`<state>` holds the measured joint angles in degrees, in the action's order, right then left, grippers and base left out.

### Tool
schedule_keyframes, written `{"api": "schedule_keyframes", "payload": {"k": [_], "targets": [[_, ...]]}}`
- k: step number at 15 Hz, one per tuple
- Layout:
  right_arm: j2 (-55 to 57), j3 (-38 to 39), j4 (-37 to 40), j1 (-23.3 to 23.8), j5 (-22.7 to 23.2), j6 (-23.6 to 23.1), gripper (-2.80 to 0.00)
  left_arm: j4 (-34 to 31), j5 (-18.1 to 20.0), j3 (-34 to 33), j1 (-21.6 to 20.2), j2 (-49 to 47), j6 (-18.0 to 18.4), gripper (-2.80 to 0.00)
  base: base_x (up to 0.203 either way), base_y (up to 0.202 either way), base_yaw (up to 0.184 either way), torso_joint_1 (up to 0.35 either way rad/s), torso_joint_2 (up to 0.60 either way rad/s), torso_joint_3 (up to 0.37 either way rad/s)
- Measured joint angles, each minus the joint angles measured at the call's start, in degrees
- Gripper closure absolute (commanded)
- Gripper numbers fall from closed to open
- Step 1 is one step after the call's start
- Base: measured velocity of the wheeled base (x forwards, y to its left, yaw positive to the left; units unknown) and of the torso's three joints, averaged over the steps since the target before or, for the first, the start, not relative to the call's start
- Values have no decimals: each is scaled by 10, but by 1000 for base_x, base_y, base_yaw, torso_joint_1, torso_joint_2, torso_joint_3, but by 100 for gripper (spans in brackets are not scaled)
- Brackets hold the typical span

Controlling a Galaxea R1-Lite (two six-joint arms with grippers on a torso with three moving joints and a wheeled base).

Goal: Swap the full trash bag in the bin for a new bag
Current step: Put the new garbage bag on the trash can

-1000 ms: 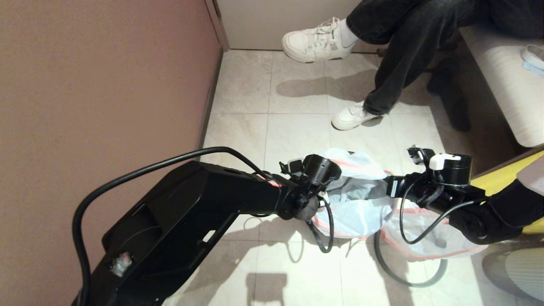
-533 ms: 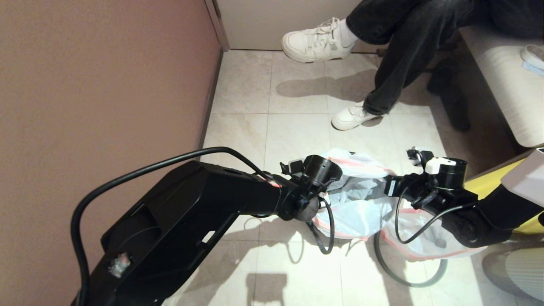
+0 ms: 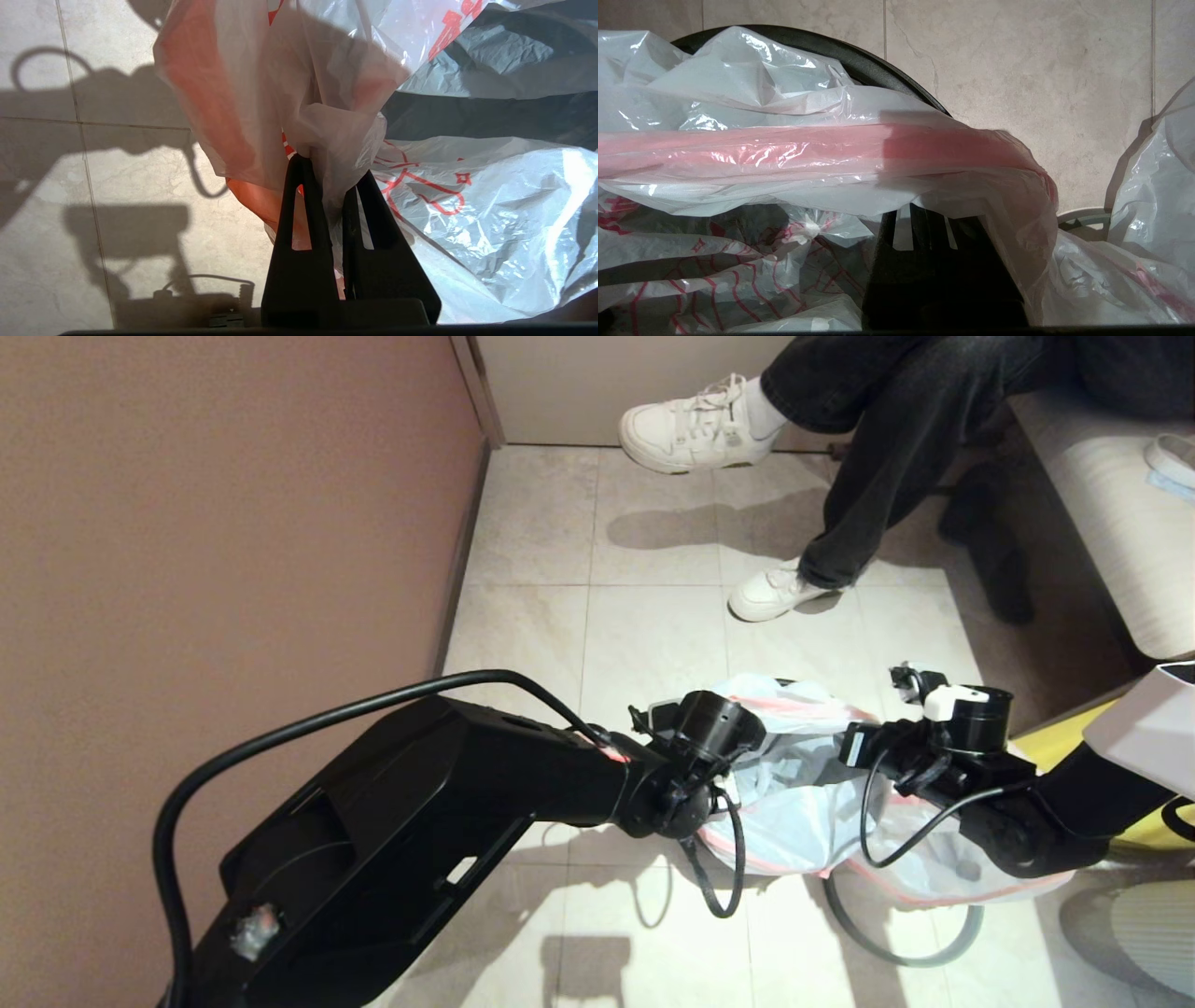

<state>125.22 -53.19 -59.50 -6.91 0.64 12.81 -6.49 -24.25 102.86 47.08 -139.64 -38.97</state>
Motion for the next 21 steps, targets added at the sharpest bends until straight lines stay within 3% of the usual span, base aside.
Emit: {"api": "schedule_keyframes", "payload": {"k": [9, 14, 21], "targets": [[-30, -4, 1, 3, -15, 7, 0, 3, -6, 3, -2, -10, -1, 0, 0, 0, 0, 0, 0, 0], [-38, 25, 4, -2, 57, 13, 0, -1, -26, 33, -2, -20, 0, 0, 0, 0, 0, 0, 0, 0], [-30, 15, 0, 4, 48, 33, 0, 1, -25, 33, -2, -23, -2, 0, 0, 0, 0, 0, 0, 0]]}}
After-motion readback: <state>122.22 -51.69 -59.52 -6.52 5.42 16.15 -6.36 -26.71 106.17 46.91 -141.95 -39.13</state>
